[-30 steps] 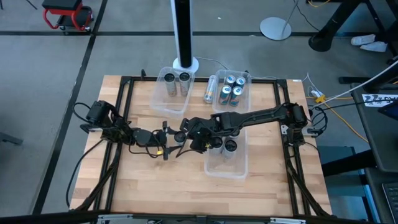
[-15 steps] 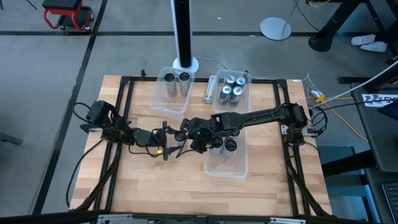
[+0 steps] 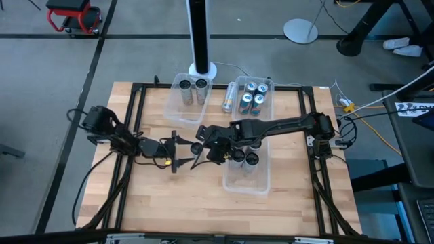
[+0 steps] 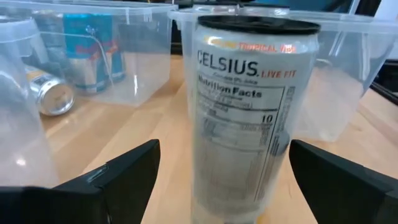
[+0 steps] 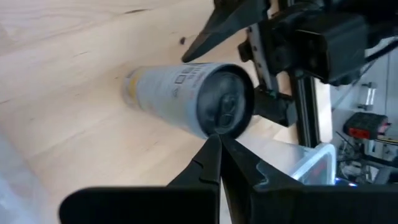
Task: Sort soda cans
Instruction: Adjust the transparent bins
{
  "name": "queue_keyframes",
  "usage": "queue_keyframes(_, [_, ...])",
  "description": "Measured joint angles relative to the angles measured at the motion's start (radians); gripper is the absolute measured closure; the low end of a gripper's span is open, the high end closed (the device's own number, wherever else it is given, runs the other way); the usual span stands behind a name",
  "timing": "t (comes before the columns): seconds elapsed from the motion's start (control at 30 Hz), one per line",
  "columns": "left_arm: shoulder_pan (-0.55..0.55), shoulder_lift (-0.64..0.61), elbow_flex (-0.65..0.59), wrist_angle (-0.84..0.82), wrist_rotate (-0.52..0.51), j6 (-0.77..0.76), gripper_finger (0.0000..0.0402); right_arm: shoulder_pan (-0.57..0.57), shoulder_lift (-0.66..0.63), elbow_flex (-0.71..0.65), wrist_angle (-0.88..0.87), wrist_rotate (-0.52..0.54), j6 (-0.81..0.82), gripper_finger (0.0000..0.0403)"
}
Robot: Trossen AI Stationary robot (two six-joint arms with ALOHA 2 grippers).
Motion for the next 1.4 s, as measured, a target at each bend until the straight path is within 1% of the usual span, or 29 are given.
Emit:
queue_keyframes(0.23, [-0.001,-0.118,-0.011,-0.177,0.001,-0.016,0.0057,0.000,-0.003,0.088,-0.109,0.002,0.038,0.0394])
queue_keyframes(0.33, [-0.001,-0.153,-0.011,-0.226,0.000,-0.022,0.0057,-0.002,-0.003,0.148,-0.226,0.008,0.094,0.0394])
queue_keyframes(0.43, [-0.001,-0.173,-0.011,-0.267,0.000,-0.028,0.0057,-0.002,-0.007,0.164,-0.273,0.009,0.158,0.0394])
queue_keyframes(0.57, [-0.001,-0.173,-0.011,-0.284,0.001,-0.033,0.0057,0.001,0.005,0.147,-0.320,-0.028,0.233,0.0394])
queue_keyframes(0.67, [-0.001,-0.173,-0.011,-0.305,0.001,-0.035,0.0057,0.012,0.010,0.097,-0.310,-0.075,0.241,0.0394])
queue_keyframes(0.73, [-0.001,-0.173,-0.011,-0.309,0.001,-0.036,0.0057,0.018,0.013,0.065,-0.291,-0.087,0.236,0.0394])
queue_keyframes(0.9, [-0.001,-0.173,-0.011,-0.317,0.001,-0.037,0.0057,0.030,0.013,0.001,-0.297,-0.087,0.233,0.0394])
queue_keyframes(1.1, [-0.001,-0.173,-0.011,-0.319,0.001,-0.034,0.0057,0.047,0.011,-0.004,-0.329,-0.089,0.238,0.0394])
queue_keyframes(1.2, [-0.001,-0.173,-0.011,-0.323,0.001,-0.035,0.0057,0.064,0.011,-0.003,-0.384,-0.088,0.239,0.0394])
queue_keyframes(1.4, [-0.001,-0.173,-0.011,-0.350,0.001,-0.039,0.0057,0.099,0.009,-0.004,-0.499,-0.086,0.307,0.0394])
